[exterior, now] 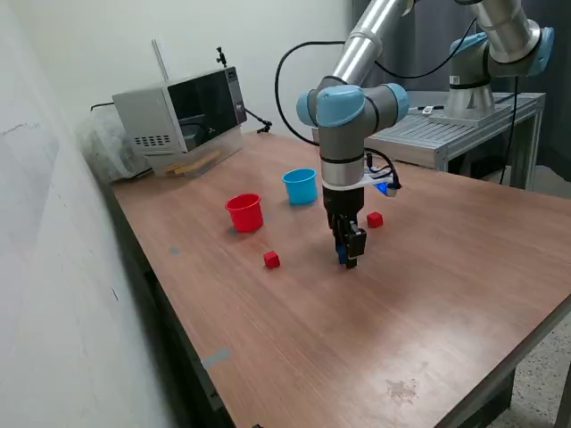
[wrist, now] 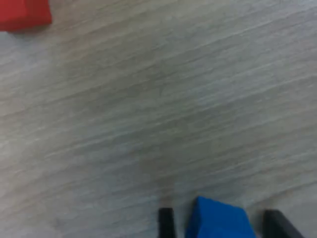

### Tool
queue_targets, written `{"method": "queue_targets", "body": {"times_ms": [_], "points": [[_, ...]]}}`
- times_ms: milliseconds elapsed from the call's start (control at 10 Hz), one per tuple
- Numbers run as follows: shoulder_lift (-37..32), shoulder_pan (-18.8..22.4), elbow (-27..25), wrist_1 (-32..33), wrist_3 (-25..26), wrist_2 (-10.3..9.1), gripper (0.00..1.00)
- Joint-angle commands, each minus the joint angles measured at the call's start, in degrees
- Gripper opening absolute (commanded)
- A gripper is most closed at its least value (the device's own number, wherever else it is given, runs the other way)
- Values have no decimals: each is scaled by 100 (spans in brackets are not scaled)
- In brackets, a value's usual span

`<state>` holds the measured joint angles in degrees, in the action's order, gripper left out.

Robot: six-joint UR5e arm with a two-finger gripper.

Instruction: Place red objects in the red bin, and blue objects in the blue bin.

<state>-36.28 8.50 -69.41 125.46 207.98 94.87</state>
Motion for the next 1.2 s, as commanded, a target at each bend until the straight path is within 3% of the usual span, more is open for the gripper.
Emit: {"method": "queue_targets", "body": {"times_ms": [0,400,500,700,1000,1100], "points": [[-71,-6,-2,-12,-56,-12,0],[-1308,-42,-28,-510,-600,-21,0],[-1607,-250,-220,-574,-732,-21,0],[-2004,-1013,-861,-636,-1048,5,0],[-2084,-2375,-1363,-768,-1329,5,0],[-2093,-2519,-1486,-768,-1418,14,0]]}}
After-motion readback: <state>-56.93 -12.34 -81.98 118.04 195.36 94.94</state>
